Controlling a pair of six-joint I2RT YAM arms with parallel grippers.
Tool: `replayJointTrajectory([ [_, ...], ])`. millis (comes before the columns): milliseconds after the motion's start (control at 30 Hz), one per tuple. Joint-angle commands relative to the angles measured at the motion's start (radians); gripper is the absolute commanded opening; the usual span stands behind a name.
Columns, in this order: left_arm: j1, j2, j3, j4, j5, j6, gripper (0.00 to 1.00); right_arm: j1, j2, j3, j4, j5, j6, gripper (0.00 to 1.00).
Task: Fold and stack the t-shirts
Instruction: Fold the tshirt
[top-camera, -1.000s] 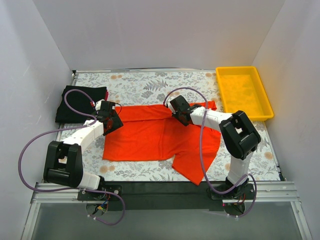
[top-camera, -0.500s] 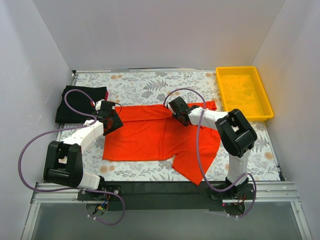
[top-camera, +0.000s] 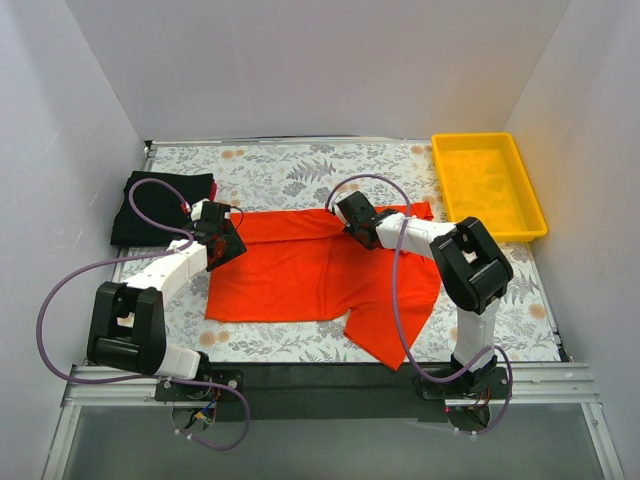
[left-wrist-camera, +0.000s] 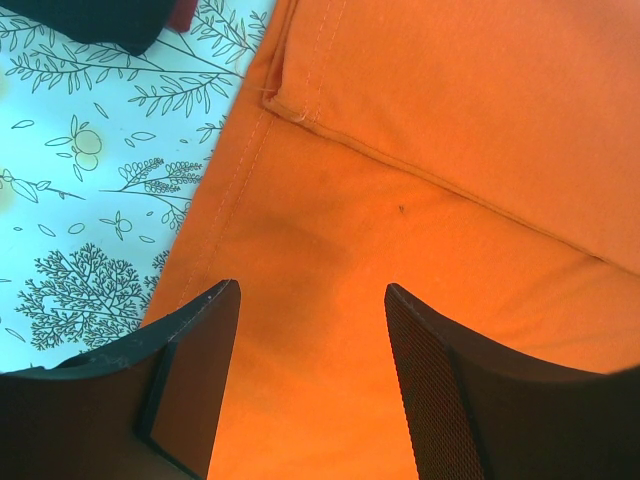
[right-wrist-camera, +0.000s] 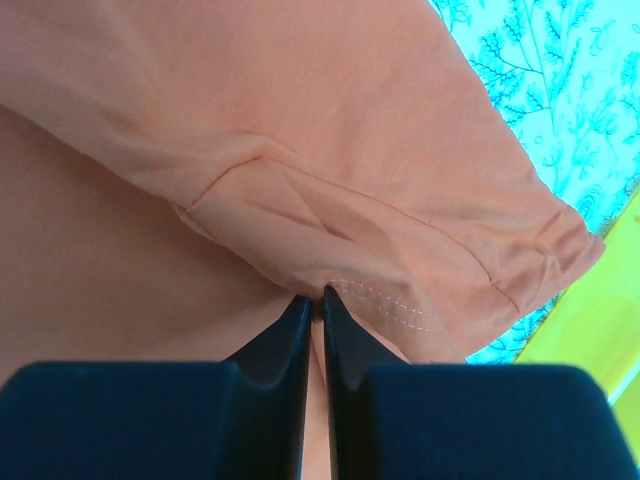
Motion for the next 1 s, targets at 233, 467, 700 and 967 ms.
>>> replayJointTrajectory([
  [233,-0.006,0.0,0.022,0.005,0.001,0.014,0.56,0.002,-0.015,0.057,0.001,-0.036,0.018,0.2],
  [467,-0.006,0.002,0.022,0.005,0.003,0.013,0.56,0.002,-0.01,0.073,-0.01,-0.023,0.021,0.14],
  [700,-0.006,0.002,0.022,0.004,0.003,0.014,0.56,0.004,-0.027,0.071,-0.053,-0.047,0.035,0.01],
  [967,-0.006,0.002,0.025,0.004,0.009,0.014,0.56,0.008,-0.039,0.146,-0.268,-0.216,0.112,0.01],
])
